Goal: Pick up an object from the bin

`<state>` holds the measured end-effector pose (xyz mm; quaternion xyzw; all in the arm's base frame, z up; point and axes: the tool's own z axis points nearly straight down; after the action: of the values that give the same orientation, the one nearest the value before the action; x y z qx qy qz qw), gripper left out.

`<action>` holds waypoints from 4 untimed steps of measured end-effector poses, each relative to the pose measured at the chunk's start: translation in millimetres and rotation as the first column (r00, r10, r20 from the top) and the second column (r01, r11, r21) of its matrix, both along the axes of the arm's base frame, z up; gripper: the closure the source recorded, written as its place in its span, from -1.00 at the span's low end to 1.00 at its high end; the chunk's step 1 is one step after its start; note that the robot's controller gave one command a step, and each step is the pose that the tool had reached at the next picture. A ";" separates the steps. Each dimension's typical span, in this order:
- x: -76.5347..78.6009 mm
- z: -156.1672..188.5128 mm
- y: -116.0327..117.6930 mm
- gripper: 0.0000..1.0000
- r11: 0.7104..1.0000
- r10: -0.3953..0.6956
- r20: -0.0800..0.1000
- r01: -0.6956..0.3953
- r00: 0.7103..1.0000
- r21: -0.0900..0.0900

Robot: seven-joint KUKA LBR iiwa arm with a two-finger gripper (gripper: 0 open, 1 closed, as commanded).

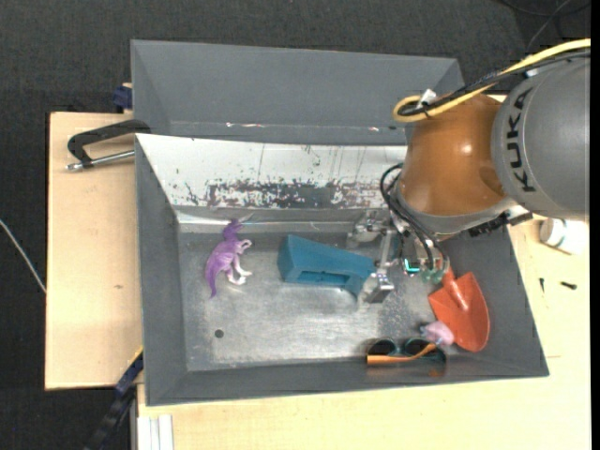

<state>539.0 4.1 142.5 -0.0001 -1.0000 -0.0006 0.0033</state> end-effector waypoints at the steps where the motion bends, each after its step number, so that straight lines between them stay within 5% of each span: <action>1: 2.0 4.1 0.0 -1.00 1.000 0.000 0.008 0.000 1.000 0.000; 2: 39.9 -60.2 33.3 1.00 0.971 -0.240 0.002 0.240 0.971 -0.003; 3: 39.9 -60.2 33.3 1.00 0.971 -0.240 0.002 0.240 0.971 -0.003; 4: 42.8 53.8 22.0 1.00 0.978 -0.211 0.004 0.211 0.977 -0.001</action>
Offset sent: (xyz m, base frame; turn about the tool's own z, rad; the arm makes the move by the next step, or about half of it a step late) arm 0.0377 0.0345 -0.0682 0.2436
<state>581.7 26.1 196.3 -0.1062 -0.9943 -0.0001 0.0012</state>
